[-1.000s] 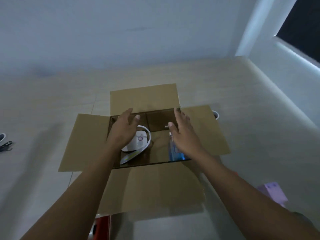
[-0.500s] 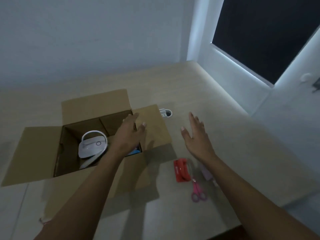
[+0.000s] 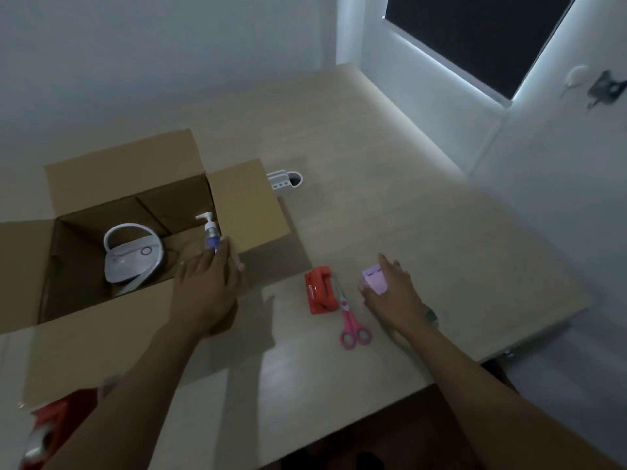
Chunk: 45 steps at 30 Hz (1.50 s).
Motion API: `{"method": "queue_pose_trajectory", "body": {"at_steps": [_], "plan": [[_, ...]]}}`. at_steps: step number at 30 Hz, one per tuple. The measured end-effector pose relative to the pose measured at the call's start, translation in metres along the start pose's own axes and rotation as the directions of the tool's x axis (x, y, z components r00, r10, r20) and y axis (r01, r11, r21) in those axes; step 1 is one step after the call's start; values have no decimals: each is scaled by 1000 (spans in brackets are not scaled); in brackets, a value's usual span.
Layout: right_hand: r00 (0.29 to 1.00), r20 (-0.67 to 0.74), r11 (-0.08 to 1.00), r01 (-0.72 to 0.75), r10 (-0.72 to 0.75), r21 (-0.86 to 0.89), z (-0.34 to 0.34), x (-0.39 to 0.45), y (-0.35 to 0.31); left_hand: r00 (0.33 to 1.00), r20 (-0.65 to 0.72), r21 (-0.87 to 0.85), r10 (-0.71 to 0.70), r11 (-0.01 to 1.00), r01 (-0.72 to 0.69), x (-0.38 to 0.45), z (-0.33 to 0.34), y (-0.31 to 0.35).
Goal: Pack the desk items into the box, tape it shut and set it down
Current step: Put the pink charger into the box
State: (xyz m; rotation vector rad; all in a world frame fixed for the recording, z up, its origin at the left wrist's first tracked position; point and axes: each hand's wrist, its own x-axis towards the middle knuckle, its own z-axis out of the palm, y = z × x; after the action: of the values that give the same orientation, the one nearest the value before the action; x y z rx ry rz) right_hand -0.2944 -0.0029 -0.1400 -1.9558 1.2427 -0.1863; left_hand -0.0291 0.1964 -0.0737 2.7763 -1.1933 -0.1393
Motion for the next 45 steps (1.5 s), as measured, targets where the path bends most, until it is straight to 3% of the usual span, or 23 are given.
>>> {"method": "queue_pose_trajectory", "body": {"at_steps": [13, 23, 32, 36, 38, 41, 45], "plan": [[982, -155, 991, 121, -110, 63, 7, -6, 0, 996, -83, -4, -40, 999, 40, -3, 17, 2], [897, -310, 928, 359, -314, 99, -37, 12, -152, 995, 45, -151, -87, 984, 93, -10, -7, -24], [878, -180, 850, 476, -444, 227, 18, 8, -286, 966, 125, -184, -226, 951, 247, -26, -29, -118], [834, -93, 815, 551, -544, 178, 65, 9, -321, 958, 160, -491, -238, 823, 287, -13, -64, -142], [811, -36, 798, 582, -585, 154, 78, 8, -327, 990, 24, -585, -142, 801, 129, -1, -88, -142], [802, 74, 802, 578, -592, 151, 113, 12, -343, 988, -145, -522, 48, 845, -117, 24, -112, -160], [812, 164, 828, 541, -560, 148, 144, 20, -343, 966, -125, -389, 225, 885, -256, 55, -113, -166]]}}
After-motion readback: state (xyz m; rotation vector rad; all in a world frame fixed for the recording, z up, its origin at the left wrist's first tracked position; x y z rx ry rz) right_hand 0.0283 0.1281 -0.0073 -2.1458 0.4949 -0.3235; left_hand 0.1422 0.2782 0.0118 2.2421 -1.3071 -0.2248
